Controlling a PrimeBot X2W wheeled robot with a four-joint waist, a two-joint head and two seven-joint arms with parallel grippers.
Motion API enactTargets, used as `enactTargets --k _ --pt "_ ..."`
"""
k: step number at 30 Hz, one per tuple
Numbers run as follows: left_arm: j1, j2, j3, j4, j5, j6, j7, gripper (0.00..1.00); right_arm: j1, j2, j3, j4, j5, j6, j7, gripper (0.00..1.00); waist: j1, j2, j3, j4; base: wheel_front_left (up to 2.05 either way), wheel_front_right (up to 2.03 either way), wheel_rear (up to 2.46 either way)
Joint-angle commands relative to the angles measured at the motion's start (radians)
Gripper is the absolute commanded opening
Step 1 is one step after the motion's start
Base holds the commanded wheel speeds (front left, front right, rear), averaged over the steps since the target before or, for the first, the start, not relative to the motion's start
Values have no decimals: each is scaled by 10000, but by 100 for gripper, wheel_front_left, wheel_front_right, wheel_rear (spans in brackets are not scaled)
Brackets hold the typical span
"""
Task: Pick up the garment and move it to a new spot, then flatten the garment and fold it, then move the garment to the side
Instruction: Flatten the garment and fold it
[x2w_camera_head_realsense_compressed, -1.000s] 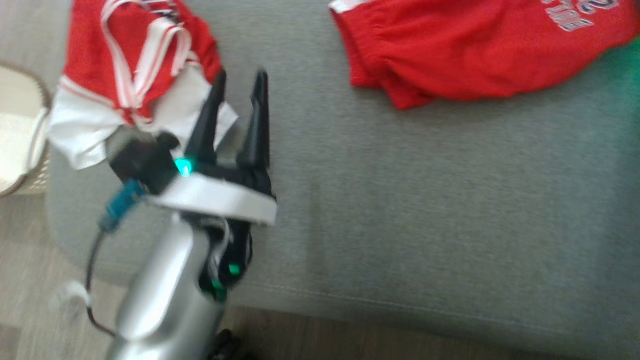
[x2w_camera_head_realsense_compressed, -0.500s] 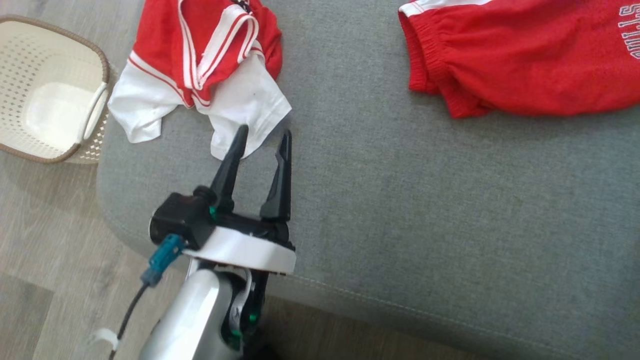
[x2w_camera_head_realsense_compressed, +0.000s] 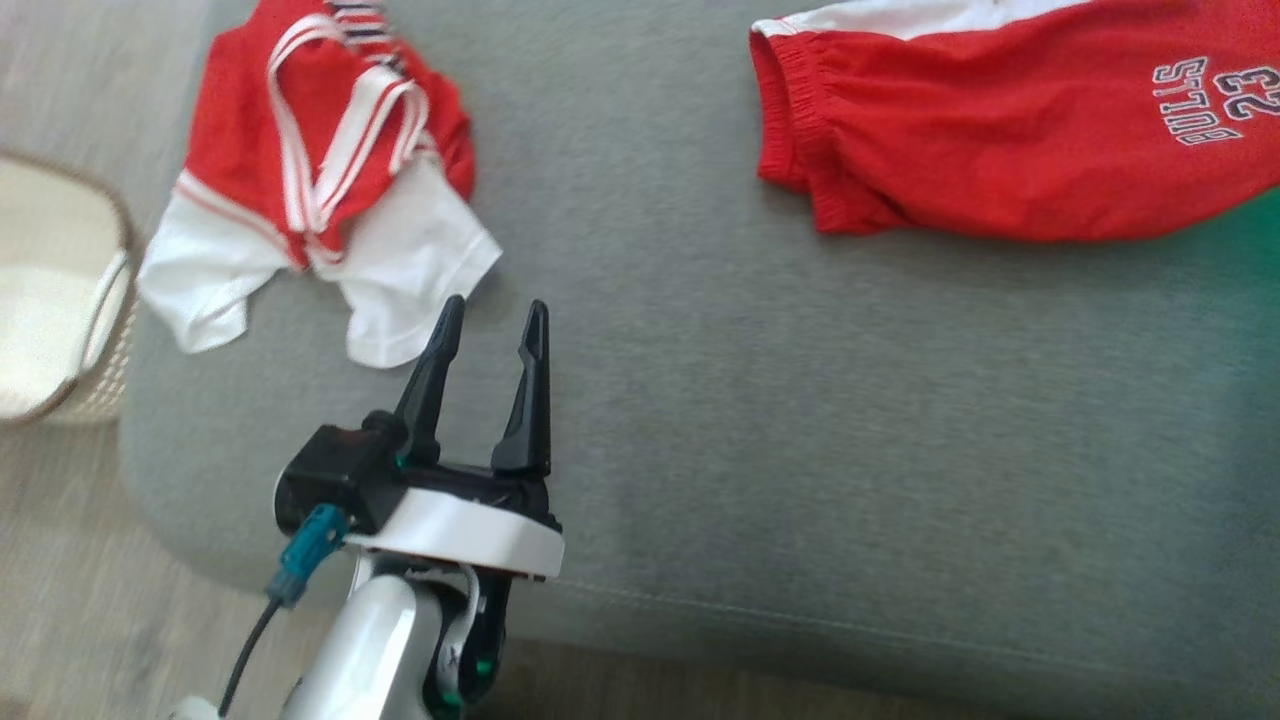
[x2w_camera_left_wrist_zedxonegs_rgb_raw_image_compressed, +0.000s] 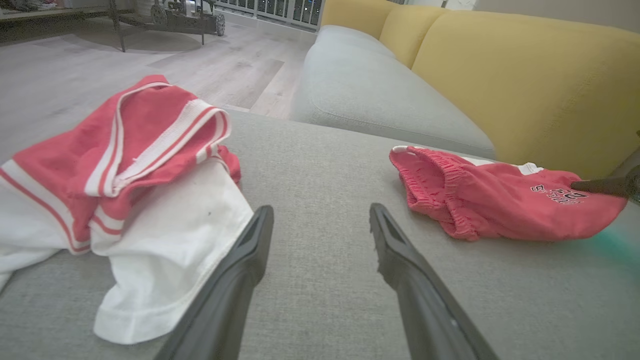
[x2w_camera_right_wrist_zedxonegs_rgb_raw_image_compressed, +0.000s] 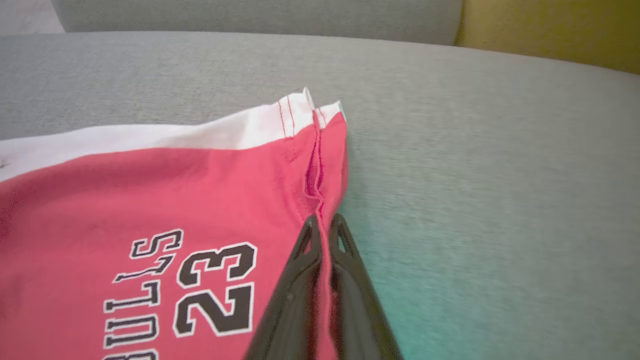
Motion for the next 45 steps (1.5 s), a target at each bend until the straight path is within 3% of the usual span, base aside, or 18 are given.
enactTargets --k 1,11,20,28,45 --pt "156 60 361 -338 102 -64 -51 100 64 -227 42 -401 22 -4 6 0 0 0 -401 -499 0 0 0" --pt "260 59 368 -233 115 -175 -51 100 411 -813 149 -1058 -25 -4 -72 0 0 0 -708 -1009 0 0 0" --pt "295 59 311 33 119 -271 -51 100 132 151 1443 -1485 31 -4 -288 0 0 0 -1251 -1098 0 0 0" --pt "464 59 319 37 21 -229 -51 100 -70 779 3195 -1921 961 -4 -148 0 0 0 -1642 -972 0 0 0" --pt "429 59 159 -97 -113 -134 -51 100 215 2328 4770 -1890 2468 -4 -347 0 0 0 -1539 -813 0 0 0"
